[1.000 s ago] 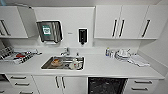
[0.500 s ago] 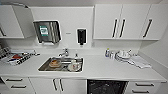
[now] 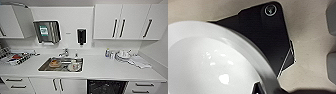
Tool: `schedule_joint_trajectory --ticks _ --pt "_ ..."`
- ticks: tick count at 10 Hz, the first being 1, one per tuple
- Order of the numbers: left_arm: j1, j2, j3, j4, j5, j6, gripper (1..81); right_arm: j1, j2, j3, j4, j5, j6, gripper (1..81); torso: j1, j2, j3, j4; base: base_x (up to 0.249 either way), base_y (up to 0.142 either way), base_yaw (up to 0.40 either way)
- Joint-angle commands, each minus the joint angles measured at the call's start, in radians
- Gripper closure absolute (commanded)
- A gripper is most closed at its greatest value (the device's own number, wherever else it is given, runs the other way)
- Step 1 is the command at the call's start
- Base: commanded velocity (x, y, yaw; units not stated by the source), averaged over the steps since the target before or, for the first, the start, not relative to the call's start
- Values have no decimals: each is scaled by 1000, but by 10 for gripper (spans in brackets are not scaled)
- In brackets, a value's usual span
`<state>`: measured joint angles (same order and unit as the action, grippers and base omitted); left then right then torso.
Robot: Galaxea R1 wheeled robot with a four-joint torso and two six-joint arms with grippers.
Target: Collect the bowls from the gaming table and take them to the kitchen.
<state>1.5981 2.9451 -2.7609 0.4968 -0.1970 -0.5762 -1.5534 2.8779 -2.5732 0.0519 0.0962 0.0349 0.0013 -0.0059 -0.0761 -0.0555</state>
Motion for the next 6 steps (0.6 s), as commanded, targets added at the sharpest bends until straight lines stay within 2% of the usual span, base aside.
schedule_joint_trajectory --ticks 1,2,3,4,5,6 --pt "-10 -44 1 -4 -45 -7 811 12 -120 164 2 -47 3 811 0 0 0 0 0 0 0" --pt "-7 -50 3 -4 -47 -7 811 12 -168 246 3 -49 3 811 0 0 0 0 0 0 0" --pt "-3 -58 3 -4 -56 -7 811 11 -210 317 2 -49 2 811 0 0 -28 0 0 0 0" --pt "-3 -70 3 -4 -61 -11 811 9 -230 345 2 -46 2 811 0 0 -94 0 0 0 0" --pt "-5 -84 7 -6 -71 -13 811 11 -231 341 2 -44 2 811 0 0 -100 0 0 0 0" --pt "-8 -107 21 -4 -82 -31 811 12 -233 337 2 -38 2 811 -1 0 -118 0 0 0 0"
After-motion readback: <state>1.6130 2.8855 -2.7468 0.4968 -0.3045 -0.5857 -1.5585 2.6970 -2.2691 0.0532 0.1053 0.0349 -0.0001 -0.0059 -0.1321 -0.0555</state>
